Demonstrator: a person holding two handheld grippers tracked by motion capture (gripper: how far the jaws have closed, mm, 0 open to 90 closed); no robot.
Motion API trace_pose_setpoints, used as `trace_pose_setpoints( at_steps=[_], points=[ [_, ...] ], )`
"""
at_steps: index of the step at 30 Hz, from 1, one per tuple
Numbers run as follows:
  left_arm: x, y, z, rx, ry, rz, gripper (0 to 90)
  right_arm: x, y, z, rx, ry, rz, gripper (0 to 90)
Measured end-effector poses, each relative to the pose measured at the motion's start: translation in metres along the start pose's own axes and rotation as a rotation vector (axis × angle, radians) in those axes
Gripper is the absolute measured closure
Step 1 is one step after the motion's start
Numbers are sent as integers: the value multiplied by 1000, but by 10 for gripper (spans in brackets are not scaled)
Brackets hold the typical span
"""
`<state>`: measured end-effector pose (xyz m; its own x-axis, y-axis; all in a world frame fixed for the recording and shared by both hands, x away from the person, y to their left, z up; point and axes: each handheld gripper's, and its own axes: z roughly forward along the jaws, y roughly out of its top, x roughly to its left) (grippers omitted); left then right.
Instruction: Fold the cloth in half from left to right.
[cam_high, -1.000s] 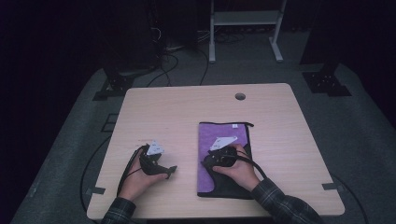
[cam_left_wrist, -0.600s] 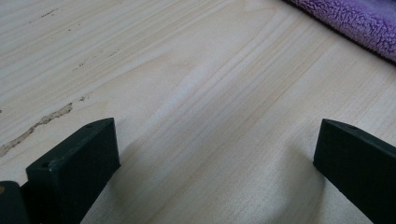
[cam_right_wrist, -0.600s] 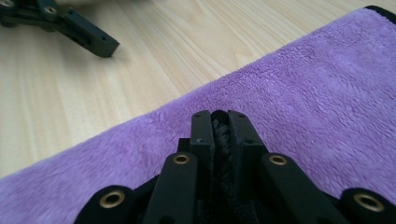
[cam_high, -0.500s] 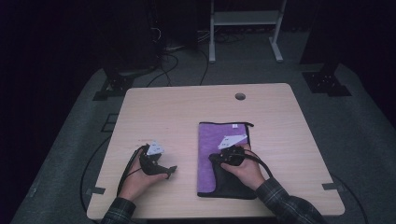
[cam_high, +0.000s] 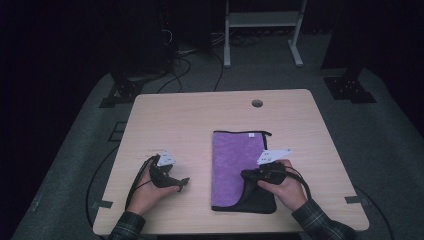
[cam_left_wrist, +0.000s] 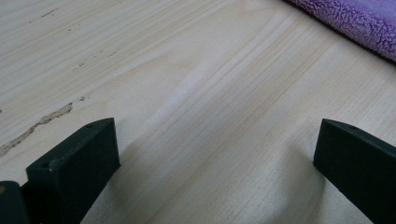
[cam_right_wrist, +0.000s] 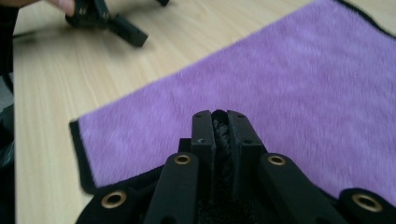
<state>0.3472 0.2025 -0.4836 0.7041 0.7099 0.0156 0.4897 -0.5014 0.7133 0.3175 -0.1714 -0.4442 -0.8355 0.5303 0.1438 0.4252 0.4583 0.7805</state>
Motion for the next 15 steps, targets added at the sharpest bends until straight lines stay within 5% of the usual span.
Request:
trace_pose_setpoints(
  at_steps=[15],
  points=[
    [0, 0, 0, -3, 2, -2, 0, 8, -42, -31, 43, -6, 40, 791]
  ],
)
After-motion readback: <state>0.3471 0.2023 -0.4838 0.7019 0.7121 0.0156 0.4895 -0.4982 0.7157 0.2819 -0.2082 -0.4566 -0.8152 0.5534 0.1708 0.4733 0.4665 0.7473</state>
